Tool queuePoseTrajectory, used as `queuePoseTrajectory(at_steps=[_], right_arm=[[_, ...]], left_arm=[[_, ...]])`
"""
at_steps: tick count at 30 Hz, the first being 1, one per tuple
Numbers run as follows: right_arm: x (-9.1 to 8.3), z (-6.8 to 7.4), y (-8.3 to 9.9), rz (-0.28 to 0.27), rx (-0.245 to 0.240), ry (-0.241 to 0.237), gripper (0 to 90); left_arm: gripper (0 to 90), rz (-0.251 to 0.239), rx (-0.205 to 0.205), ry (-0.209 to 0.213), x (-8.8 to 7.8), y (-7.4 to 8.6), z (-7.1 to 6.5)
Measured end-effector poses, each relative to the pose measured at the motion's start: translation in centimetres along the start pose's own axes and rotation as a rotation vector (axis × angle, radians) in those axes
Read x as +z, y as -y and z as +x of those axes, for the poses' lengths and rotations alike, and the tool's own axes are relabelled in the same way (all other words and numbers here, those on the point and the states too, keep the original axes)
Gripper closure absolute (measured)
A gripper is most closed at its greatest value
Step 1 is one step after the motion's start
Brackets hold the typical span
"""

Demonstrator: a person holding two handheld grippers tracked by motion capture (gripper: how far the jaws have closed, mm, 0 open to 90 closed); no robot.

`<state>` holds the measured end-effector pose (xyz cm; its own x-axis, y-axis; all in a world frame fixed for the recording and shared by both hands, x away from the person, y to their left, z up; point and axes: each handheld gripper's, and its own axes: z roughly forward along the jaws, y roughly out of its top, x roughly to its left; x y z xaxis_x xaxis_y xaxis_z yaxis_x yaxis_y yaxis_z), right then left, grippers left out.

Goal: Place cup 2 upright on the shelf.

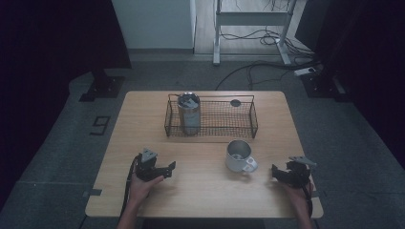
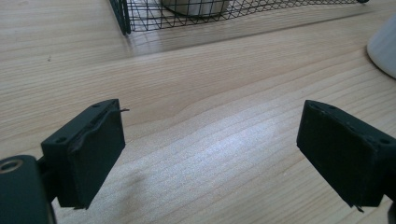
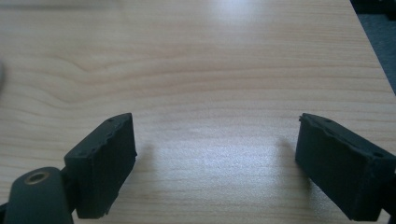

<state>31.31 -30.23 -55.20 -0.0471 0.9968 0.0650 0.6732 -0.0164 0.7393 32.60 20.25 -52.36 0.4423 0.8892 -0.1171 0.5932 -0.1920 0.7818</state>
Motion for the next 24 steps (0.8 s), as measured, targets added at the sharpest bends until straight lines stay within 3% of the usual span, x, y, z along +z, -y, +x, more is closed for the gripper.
queuePoseTrajectory(at_steps=[5, 16, 24], right_arm=[[-1.3, 0.0, -0.5, -0.058, 0.024, -0.035, 12.9], [-4.1, 1.5, -1.6, -0.142, 0.016, -0.140, 13.0], [-5.7, 3.6, -2.5, -0.178, -0.014, -0.211, 12.9]], left_arm=[[7.8, 0.014, -0.001, -0.004, 0.4, 0.2, -0.3], [8.6, 0.009, 0.023, -0.002, 0.2, 0.2, -0.7], [8.6, -0.003, 0.012, 0.016, -0.1, 0.1, -0.6]])
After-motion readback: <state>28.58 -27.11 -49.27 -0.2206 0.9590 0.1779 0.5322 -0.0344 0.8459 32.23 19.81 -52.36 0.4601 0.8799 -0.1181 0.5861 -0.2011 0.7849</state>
